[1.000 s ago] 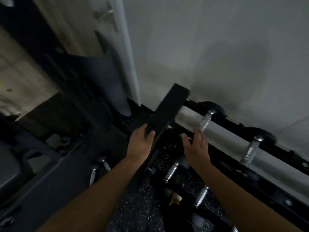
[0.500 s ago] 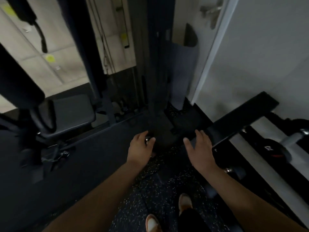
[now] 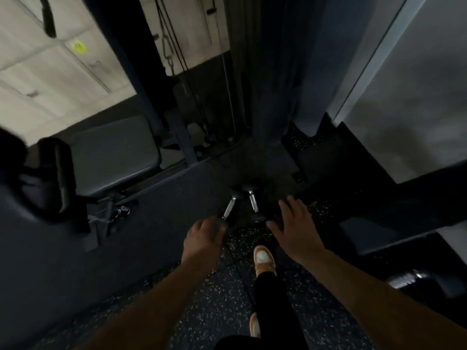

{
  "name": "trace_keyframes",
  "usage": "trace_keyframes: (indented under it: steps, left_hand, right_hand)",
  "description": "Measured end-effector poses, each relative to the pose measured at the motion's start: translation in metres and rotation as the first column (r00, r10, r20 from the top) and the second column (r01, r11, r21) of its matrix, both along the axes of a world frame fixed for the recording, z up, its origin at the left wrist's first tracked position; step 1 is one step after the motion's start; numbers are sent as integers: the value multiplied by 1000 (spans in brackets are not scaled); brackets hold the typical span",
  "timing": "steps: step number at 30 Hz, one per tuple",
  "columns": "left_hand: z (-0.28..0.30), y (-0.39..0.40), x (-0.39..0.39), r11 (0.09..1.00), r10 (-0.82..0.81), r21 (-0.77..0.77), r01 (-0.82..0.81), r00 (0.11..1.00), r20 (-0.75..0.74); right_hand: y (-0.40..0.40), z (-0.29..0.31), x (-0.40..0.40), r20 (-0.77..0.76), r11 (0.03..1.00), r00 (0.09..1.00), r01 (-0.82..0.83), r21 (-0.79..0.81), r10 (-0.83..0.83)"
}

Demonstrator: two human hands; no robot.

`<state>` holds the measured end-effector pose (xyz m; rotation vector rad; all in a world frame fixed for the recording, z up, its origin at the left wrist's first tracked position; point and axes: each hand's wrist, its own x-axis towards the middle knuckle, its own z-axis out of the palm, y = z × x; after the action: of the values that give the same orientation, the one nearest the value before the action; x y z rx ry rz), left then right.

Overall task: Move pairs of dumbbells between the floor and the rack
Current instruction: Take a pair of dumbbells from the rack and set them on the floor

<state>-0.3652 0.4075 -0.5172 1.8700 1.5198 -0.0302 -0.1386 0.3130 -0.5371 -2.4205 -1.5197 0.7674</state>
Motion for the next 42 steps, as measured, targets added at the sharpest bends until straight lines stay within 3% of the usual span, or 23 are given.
trace_keyframes:
  steps: [3,8,14,19,26,31,35,39,42]
  left_hand:
    - [-45,34,1,1000,1,-19,-2,1000,-12]
    - [-145,112,38,999,-47,3,47,996,-70]
    - [-300,162,50,994,-78,-81,70,992,-97]
    - [-457,224,64,977,-208,-68,203,974,-89]
    - [-628,250,57,968,-190,-168,187,982,2]
    - [-694,259,52,962,-59,-263,72,997,59]
    - [-716,251,55,927,-58,-365,92,993,103]
    - [-725,250,52,914,-16,-403,56,995,102]
    - [-724,259,49,937,41,-350,-12,996,73]
  right_hand:
    - [30,-61,0,-14,993,998,-64,-99,63]
    - [93,-157,13,-113,982,993,-54,-179,33]
    - [148,-296,10,-93,965,993,-95,-246,74]
    - [199,-440,12,-49,946,990,-142,-292,133]
    - [246,-597,4,-51,957,997,42,-286,-59]
    - [269,-651,-9,-24,934,982,169,-314,-186]
    - [265,-675,-11,78,909,975,224,-351,-210]
    - [267,-688,-11,-44,898,947,286,-335,-318]
    - [275,-687,-8,-105,906,939,281,-317,-328]
